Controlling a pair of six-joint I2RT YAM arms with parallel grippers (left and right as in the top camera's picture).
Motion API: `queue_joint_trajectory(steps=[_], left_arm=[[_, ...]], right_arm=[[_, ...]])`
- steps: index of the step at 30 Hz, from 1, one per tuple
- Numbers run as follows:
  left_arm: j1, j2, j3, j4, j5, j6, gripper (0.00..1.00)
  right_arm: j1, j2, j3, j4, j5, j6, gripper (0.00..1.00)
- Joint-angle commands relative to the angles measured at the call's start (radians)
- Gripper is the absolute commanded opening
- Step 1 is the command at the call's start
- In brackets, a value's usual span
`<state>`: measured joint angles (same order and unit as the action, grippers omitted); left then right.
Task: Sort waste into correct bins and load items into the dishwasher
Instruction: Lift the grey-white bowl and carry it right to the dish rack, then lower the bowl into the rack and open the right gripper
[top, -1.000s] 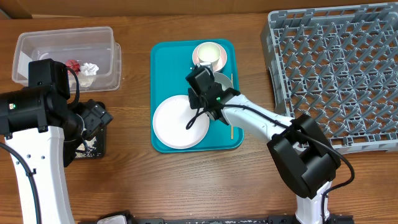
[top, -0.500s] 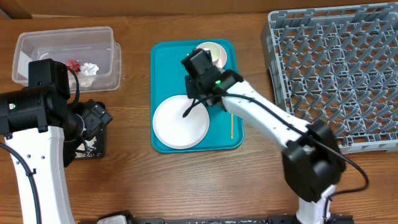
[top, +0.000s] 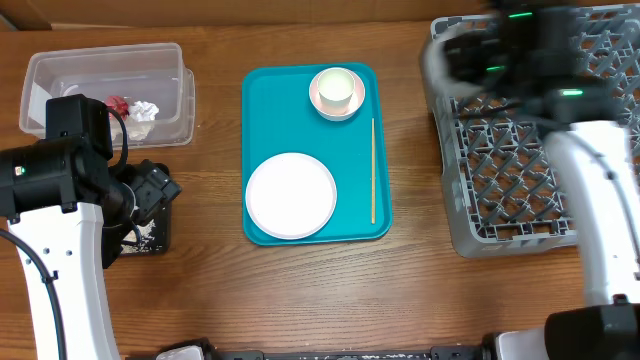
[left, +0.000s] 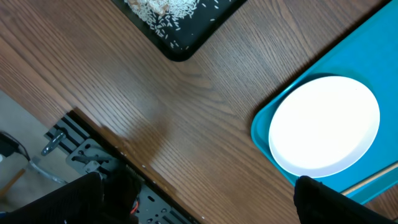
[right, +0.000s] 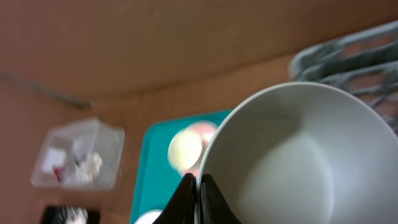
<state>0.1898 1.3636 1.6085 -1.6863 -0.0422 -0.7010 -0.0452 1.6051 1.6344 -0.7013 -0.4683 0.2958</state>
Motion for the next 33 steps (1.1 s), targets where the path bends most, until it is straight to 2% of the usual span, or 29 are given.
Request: queue_joint_trajectory(steps=[1, 6, 11, 16, 23, 27, 33], left_arm=[[0.000, 0.006, -0.006, 0.000, -0.017, -0.006, 1.00], [0.000, 0.006, -0.006, 0.000, -0.017, -0.006, 1.00], [0.000, 0.006, -0.006, 0.000, -0.017, -0.006, 1.00], [0.000, 0.006, -0.006, 0.000, -0.017, -0.006, 1.00], [0.000, 0.006, -0.006, 0.000, -0.017, -0.006, 1.00], [0.000, 0.006, -0.006, 0.000, -0.017, -0.006, 1.00], [0.000, 0.006, -0.006, 0.000, -0.017, -0.006, 1.00]], right_arm=[[-0.216, 0.006, 0.016, 0.042, -0.344, -0.045, 0.04], [-0.459, 0.108, 0.014, 0.169, -0.547, -0.045, 0.04], [-0.564, 0.276, 0.014, 0.433, -0.793, -0.012, 0.04], [-0.579, 0.439, 0.014, 0.708, -0.818, 0.223, 0.04], [-0.578, 0.536, 0.014, 0.986, -0.820, 0.455, 0.04], [-0.578, 0.539, 0.014, 1.028, -0.792, 0.509, 0.04], [-0.577, 0.555, 0.014, 0.937, -0.684, 0.509, 0.04]])
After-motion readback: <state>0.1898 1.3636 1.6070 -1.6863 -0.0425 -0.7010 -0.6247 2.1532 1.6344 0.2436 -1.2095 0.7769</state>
